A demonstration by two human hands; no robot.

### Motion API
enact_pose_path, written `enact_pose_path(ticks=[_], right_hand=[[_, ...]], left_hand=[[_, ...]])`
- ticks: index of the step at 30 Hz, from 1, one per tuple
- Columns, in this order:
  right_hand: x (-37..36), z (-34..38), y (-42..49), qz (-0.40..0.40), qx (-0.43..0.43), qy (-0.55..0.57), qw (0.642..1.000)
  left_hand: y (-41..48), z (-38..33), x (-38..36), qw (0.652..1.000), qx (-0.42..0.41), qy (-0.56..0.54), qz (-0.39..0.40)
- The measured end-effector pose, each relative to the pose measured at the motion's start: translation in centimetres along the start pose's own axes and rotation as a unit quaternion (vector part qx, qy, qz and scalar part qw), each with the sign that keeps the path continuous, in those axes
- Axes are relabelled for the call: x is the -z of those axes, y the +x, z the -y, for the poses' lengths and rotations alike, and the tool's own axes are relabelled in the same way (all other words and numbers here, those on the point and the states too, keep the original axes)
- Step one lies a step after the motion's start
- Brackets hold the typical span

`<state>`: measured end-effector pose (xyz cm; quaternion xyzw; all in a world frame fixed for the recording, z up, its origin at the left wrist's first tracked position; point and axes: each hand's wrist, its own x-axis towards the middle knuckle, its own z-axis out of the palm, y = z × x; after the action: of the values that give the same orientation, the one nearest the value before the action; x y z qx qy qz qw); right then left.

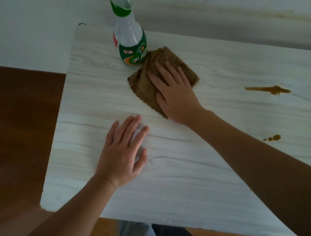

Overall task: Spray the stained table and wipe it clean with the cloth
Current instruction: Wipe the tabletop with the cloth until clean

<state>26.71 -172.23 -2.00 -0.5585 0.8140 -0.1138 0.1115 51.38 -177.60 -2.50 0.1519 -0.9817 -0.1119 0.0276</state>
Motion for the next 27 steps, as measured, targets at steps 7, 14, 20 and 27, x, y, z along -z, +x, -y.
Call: enact_pose_path(ticks=[7, 14, 20, 27], right_hand=[[1.0, -1.8, -6.2, -0.010, -0.133, 0.001, 0.991], [1.3, -2.7, 0.2, -0.045, -0.228, -0.006, 0.973], [-0.8, 1.8, 1.7, -0.069, -0.178, -0.008, 0.982], [-1.2, 4.6, -9.0, -0.033, -0.150, 0.000, 0.988]], left_hand=[[0.0, 0.1, -0.1, 1.000, 0.006, -0.009, -0.013], [-0.1, 0.3, -0.2, 1.000, 0.005, -0.014, -0.024], [0.0, 0.1, -0.3, 1.000, 0.000, -0.012, -0.024], [0.0, 0.2, -0.1, 1.000, -0.002, 0.007, 0.011]])
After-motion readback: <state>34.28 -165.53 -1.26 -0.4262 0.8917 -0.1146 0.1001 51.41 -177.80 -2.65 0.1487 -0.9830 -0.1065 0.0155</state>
